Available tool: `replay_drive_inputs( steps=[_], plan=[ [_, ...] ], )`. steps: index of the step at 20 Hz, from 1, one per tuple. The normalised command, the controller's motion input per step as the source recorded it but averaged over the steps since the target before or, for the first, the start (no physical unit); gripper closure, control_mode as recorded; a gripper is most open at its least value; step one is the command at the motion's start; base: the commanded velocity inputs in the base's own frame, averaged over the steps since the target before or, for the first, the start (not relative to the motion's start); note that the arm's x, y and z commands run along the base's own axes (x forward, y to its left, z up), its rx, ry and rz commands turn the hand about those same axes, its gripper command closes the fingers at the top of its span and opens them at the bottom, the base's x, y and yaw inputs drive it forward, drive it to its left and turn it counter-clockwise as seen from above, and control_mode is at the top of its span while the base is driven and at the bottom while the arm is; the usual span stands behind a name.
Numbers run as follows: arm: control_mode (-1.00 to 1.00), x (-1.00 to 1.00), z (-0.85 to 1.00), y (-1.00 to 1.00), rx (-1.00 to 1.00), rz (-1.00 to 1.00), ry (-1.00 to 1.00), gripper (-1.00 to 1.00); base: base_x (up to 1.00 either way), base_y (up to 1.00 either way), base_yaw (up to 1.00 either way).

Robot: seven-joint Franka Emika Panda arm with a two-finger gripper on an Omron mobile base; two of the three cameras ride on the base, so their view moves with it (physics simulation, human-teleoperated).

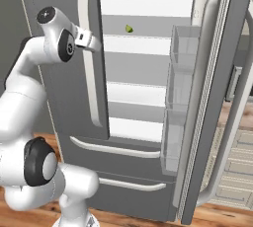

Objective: There is a bowl on the dining counter. Grab a lemon wedge from the fridge and place it in the bowl. Then get the liquor bottle and glass cup from the cabinet and place them next to the bowl.

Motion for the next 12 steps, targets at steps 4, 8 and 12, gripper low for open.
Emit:
replay_drive_inputs(
  steps=[4, 8, 12],
  plan=[
    [-1.0, 0.29, -0.02, 0.0, 0.0, 0.0, 0.0, -1.0, 0.0, 0.0, 0.0],
    [-1.0, 0.22, -0.08, -0.07, 0.0, 0.0, -0.04, -1.0, 0.0, 0.0, 0.0],
    [-1.0, 0.3, -0.05, -0.06, 0.0, 0.0, -0.02, -1.0, 0.0, 0.0, 0.0]
  ],
)
